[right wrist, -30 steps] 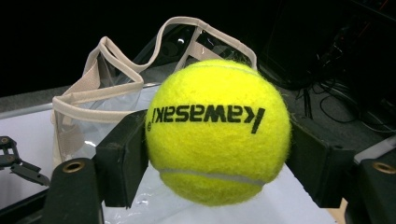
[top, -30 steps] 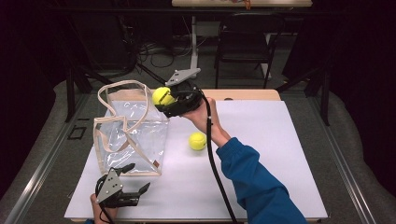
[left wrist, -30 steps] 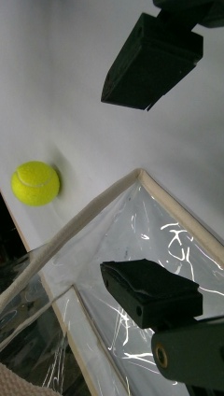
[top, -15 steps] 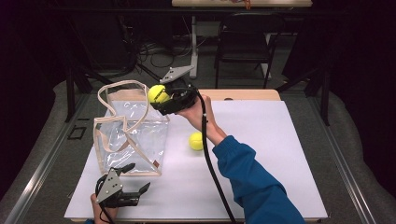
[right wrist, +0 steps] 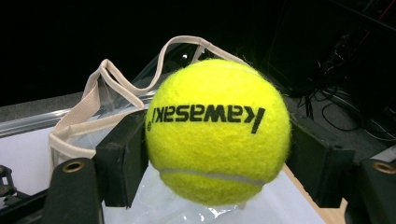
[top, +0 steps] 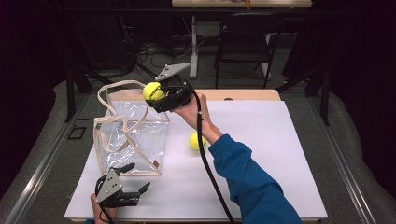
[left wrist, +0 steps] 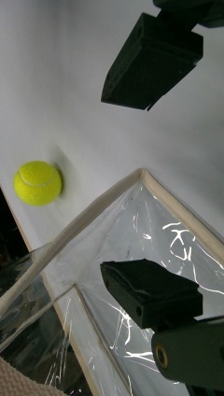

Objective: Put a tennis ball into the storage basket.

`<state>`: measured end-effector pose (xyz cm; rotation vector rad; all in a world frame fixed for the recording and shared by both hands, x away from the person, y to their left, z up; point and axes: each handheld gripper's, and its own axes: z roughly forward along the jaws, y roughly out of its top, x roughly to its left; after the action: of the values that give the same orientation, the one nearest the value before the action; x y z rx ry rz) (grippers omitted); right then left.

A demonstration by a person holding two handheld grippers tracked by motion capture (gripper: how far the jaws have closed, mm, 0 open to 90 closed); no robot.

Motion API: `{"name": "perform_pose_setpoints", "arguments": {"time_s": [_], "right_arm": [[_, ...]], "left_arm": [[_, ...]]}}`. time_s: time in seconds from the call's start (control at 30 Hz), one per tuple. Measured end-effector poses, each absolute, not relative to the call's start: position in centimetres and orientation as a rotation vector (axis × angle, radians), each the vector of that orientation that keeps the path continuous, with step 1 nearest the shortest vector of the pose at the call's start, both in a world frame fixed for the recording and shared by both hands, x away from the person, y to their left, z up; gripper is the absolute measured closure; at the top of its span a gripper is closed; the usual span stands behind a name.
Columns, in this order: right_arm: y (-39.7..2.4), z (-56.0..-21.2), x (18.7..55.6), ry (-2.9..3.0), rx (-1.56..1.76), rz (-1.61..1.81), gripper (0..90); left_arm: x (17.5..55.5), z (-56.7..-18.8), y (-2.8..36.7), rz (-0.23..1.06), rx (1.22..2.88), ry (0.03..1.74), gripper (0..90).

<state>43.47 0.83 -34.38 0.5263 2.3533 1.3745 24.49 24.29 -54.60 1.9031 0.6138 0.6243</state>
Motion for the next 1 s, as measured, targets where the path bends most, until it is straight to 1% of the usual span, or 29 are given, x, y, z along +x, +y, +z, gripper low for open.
{"name": "perform_pose_setpoints", "arguments": {"time_s": [1.0], "right_arm": [[3.4, -34.2, 43.8, 2.321, 0.516, 1.422, 26.2]], "left_arm": [[24.4, -54.6, 24.3, 0.623, 1.9, 0.611, 16.0]]}}
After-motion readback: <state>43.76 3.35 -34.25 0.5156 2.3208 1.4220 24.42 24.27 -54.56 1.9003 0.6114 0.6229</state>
